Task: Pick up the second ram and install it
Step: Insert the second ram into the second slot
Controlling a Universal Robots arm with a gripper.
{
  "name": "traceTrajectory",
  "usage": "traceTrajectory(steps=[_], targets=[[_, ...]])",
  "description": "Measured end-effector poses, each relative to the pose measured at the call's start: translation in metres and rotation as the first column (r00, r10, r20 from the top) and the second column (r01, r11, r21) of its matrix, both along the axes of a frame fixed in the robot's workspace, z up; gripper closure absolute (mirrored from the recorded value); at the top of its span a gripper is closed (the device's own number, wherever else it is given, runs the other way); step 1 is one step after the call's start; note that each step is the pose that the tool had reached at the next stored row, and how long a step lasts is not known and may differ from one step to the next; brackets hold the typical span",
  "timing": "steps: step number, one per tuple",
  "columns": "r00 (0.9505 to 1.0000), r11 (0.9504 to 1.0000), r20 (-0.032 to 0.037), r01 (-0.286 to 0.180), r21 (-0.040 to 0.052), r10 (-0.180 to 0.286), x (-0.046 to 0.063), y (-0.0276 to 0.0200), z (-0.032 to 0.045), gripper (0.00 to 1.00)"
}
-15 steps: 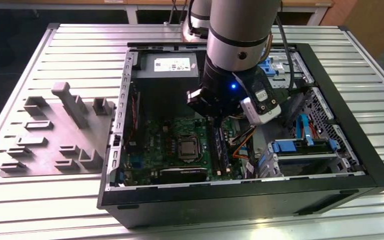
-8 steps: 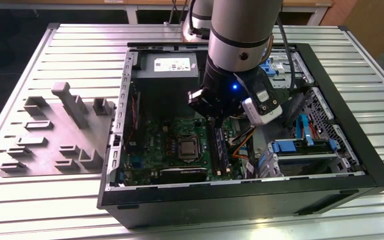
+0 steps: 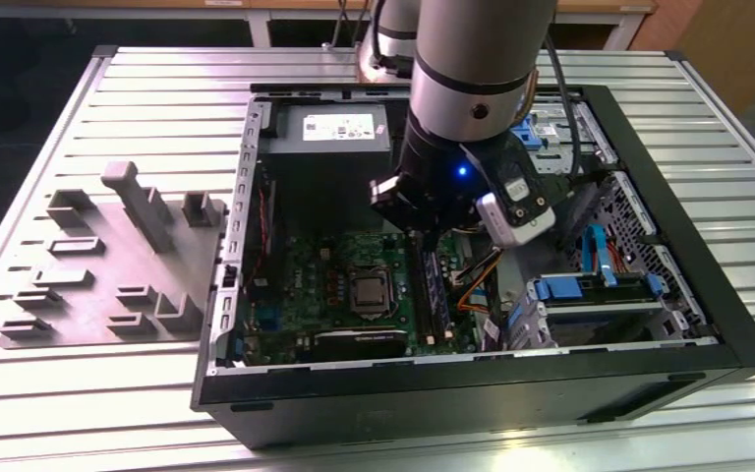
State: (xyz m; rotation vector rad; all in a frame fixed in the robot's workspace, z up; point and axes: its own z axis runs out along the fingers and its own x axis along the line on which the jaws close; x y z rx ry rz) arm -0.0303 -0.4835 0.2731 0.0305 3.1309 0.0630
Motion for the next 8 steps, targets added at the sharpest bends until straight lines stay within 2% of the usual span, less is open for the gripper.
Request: traceTrajectory(steps=[8], targets=[[1.0000,1.0000,-0.0001,0.000,-0.0003,0.000,0.0018,-0.0002,-0.0104,0.89]])
